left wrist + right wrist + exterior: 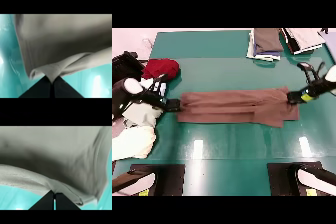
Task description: Fold the shirts.
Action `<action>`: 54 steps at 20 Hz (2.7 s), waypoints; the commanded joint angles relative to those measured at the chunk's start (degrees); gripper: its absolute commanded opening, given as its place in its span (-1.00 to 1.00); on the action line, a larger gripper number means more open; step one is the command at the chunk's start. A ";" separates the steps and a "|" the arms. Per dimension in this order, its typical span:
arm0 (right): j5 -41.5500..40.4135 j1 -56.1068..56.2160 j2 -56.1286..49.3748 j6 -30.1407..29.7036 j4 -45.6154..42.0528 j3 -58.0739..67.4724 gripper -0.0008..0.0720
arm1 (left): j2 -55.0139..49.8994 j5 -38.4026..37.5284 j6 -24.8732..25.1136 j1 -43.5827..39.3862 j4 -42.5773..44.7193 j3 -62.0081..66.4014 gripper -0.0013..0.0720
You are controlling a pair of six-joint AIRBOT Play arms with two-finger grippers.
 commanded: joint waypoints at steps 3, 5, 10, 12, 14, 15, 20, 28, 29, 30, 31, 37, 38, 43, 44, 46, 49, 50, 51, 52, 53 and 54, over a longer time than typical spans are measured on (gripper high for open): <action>-2.14 0.50 -14.71 0.04 0.22 14.93 -0.94 | -12.92 6.64 -0.22 0.04 -0.46 10.71 -0.90; -2.43 0.15 -18.12 0.04 2.12 18.45 -0.60 | -14.25 7.28 -0.42 0.04 -0.66 11.93 -0.53; 0.31 -7.82 -20.87 -6.75 16.41 22.10 -0.01 | -14.01 2.14 -1.88 0.02 -0.48 17.16 0.67; 4.13 -12.24 -20.61 -8.81 16.39 20.22 0.00 | -13.99 -1.22 -1.88 0.02 -0.52 18.99 0.67; 4.96 -17.53 -20.15 -10.03 17.09 15.96 0.36 | -14.01 -2.45 -1.90 0.02 -0.57 19.15 0.20; 4.94 -20.04 -20.20 -10.84 18.10 13.79 0.47 | -13.99 -2.62 -1.86 0.02 -0.59 19.15 -0.68; 3.91 -28.98 -25.24 -16.28 27.21 6.51 0.49 | -14.03 -1.51 -1.95 -1.05 -7.21 19.15 -0.90; 3.58 -22.29 -32.41 -21.05 33.22 6.49 0.15 | -14.58 8.13 -6.97 -13.94 -7.63 19.15 -0.90; 3.41 -21.20 -32.44 -21.68 33.16 6.49 -0.18 | -15.06 10.58 -7.65 -15.58 -7.67 19.17 -0.90; 3.43 -20.15 -31.98 -22.75 33.29 6.54 -0.68 | -15.82 12.98 -7.98 -17.20 -8.02 19.34 -0.90; 3.32 -19.71 -30.99 -22.77 33.27 6.54 -0.91 | -16.92 14.60 -8.00 -18.47 -8.85 19.65 -0.91; 6.27 -17.25 -18.71 -18.10 33.31 13.77 -0.94 | -30.64 15.23 -7.80 -25.90 -11.13 29.97 -0.91; 6.45 -15.69 -16.59 -16.26 33.31 15.85 -0.94 | -33.20 15.26 -7.63 -27.15 -11.41 32.50 -0.90; 6.29 -4.63 -10.14 -9.51 33.29 23.28 -0.94 | -42.77 14.84 -7.48 -30.45 -12.35 41.90 -0.91; 6.10 -2.38 -9.75 -8.66 33.29 24.72 -0.94 | -43.69 14.36 -7.48 -30.53 -12.41 42.80 -0.91; 5.95 1.53 -9.70 -6.75 33.29 27.43 -0.94 | -44.65 14.25 -7.52 -30.56 -12.31 43.06 -0.91; 4.46 6.56 -9.70 -5.25 33.31 30.05 -0.94 | -44.81 15.39 -7.91 -30.42 -12.13 43.08 -0.91; 3.91 8.04 -9.70 -4.85 33.31 30.73 -0.94 | -44.81 15.45 -7.89 -30.25 -12.02 43.08 -0.90; 3.48 9.29 -9.70 -4.33 33.29 31.36 -0.94 | -44.72 14.93 -7.91 -29.77 -11.96 43.10 -0.91; 3.08 10.40 -9.75 -4.28 33.29 32.00 -0.94 | -44.63 13.31 -7.91 -29.00 -11.85 43.56 -0.91; 2.27 11.39 -9.77 -4.22 33.29 32.63 -0.94 | -44.57 10.62 -7.91 -27.80 -11.45 44.89 -0.91; 1.40 12.37 -9.77 -4.22 33.31 32.96 -0.94 | -44.09 8.15 -7.89 -26.47 -9.99 46.23 -0.91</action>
